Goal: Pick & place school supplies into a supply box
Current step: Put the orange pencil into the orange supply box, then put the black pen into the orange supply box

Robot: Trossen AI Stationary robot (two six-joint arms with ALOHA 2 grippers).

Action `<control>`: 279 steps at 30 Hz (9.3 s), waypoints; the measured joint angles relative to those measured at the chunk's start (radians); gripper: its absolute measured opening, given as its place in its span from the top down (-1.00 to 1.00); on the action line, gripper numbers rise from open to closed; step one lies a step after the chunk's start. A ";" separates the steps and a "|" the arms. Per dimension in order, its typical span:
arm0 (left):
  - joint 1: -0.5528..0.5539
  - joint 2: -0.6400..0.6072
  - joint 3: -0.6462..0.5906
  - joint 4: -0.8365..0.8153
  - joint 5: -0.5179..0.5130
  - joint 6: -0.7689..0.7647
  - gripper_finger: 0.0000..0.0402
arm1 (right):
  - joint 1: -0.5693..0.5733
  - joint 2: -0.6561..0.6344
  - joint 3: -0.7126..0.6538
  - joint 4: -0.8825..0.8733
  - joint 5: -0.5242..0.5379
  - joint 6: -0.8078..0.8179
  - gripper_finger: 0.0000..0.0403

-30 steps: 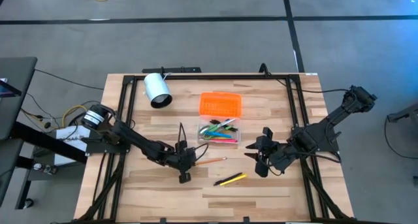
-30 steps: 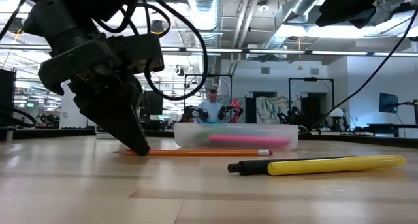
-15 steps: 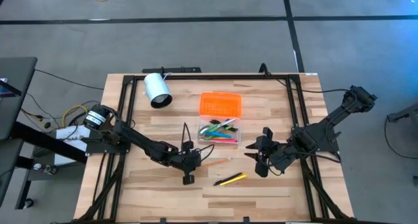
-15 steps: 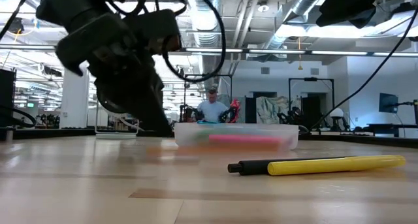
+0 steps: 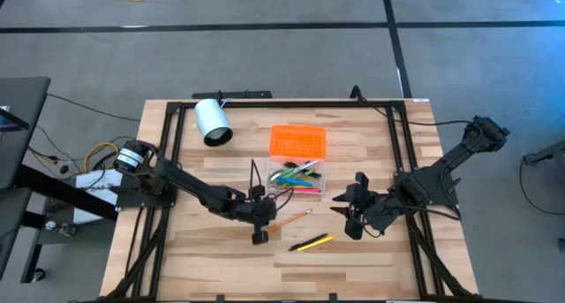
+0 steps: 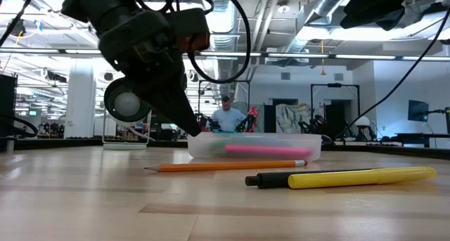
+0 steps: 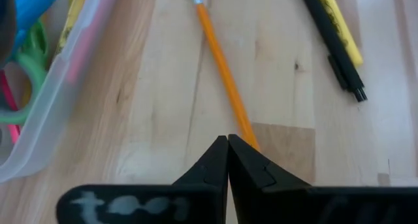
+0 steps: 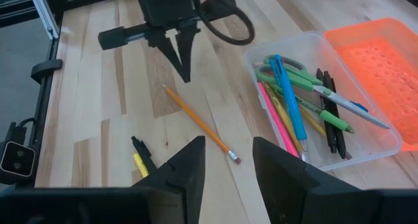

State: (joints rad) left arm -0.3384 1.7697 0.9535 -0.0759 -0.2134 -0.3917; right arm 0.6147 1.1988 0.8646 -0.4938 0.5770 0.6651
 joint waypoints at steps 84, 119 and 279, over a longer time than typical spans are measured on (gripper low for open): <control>-0.041 0.189 0.085 -0.105 0.037 -0.067 0.82 | -0.004 0.000 -0.003 0.000 0.051 0.034 0.41; -0.043 0.197 0.355 -0.408 -0.162 0.118 1.00 | -0.004 0.000 -0.003 0.000 0.050 0.043 0.41; -0.401 0.004 0.445 -0.922 -0.657 -0.783 0.32 | -0.156 0.599 0.011 0.407 -0.331 -0.324 0.98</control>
State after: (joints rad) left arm -0.7399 1.7741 1.3987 -0.9977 -0.8700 -1.1746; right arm 0.4592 1.7982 0.8753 -0.0865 0.2462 0.3415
